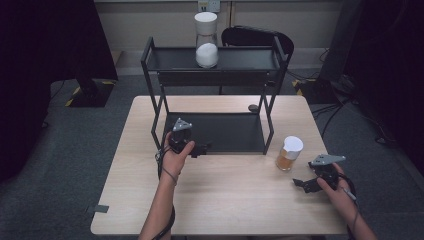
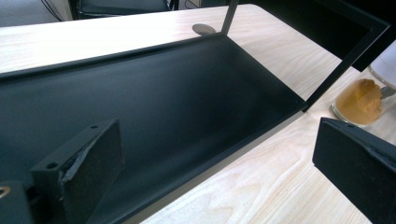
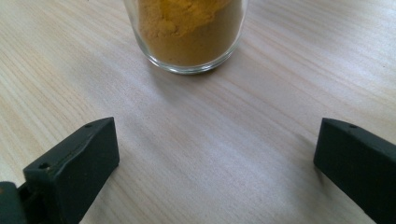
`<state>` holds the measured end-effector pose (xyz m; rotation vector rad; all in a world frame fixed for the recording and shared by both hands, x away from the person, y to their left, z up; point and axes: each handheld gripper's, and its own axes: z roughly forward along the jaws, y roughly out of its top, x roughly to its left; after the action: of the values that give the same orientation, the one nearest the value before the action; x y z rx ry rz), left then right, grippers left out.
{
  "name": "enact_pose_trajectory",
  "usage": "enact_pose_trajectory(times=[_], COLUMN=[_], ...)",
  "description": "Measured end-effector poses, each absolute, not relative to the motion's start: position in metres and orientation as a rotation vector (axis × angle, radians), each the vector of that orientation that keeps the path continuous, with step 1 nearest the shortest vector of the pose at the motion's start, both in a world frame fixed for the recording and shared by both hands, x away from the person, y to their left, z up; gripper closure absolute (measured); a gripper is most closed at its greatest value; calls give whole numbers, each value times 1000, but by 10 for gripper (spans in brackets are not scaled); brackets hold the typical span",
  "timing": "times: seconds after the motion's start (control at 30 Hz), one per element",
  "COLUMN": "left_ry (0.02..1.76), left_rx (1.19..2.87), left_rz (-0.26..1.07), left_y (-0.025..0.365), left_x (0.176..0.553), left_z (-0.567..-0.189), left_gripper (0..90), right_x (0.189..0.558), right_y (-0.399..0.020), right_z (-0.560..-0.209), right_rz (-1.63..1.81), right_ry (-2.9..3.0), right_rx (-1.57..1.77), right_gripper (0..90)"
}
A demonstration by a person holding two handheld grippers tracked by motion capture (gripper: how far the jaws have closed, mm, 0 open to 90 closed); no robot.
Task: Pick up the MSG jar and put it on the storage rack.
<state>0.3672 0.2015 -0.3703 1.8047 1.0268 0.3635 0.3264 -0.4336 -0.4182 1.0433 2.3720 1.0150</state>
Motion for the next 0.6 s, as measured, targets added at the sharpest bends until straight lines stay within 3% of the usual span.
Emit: enact_pose_trajectory(times=[0.6], left_ry=[1036], left_rx=[1866], left_rz=[387], left_y=[196], left_x=[350], left_z=[-400], left_gripper=[15], right_x=[326], right_y=[-434], right_z=[-418], right_rz=[1015], right_ry=[2372], right_rx=[1043], right_gripper=[0])
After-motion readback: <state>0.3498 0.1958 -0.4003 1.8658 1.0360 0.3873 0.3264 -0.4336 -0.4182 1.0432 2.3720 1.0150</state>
